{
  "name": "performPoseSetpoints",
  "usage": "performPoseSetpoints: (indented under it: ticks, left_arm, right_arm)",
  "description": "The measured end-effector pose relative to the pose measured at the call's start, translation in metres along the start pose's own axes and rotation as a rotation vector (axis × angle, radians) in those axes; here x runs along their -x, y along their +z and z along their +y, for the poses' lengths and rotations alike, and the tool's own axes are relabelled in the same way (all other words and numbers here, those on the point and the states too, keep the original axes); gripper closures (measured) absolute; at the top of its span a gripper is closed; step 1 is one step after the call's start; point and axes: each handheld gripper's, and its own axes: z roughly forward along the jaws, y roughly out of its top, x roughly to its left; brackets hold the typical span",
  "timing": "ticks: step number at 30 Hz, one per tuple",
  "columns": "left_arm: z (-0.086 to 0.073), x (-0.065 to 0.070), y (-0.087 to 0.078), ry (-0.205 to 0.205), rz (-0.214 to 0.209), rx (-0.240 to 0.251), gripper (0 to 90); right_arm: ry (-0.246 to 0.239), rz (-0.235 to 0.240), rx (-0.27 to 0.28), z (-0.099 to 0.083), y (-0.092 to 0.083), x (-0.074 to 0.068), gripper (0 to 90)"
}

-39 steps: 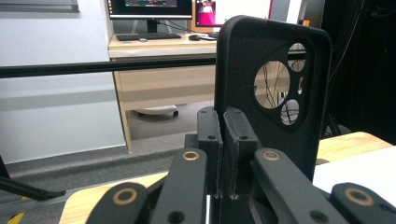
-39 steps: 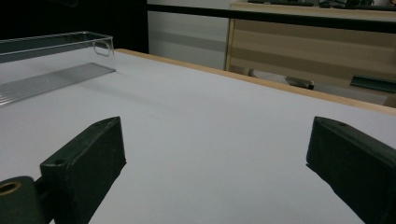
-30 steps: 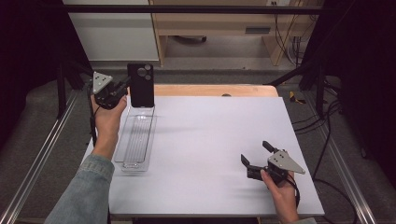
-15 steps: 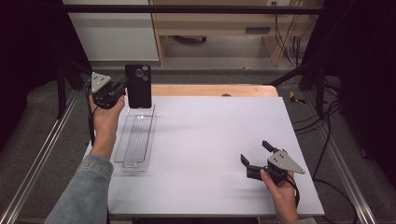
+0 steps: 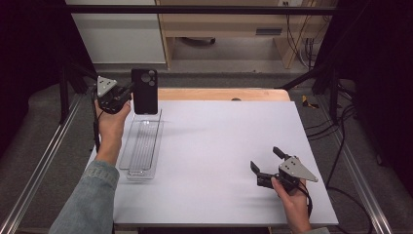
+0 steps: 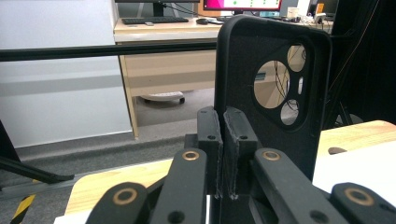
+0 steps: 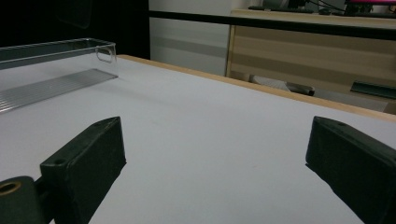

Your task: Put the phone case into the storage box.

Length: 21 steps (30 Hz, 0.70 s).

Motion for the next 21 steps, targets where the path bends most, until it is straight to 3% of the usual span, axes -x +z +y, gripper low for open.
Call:
performPoseSetpoints:
  ticks: [7,12,21]
  left_arm:
    - [-0.005,-0.001,0.006,0.010,0.005,-0.013,85.8]
    - [-0.007,0.003,0.008,0.050,0.010,-0.028,85.8]
    - [-0.010,0.002,0.011,0.044,0.016,-0.034,85.8]
  right_arm:
    - [0.002,0.002,0.002,0.000,0.000,0.000,4.9]
    - [0.005,0.003,0.016,0.000,-0.001,-0.001,5.0]
    - [0.004,0.009,0.023,0.001,-0.001,-0.001,5.0]
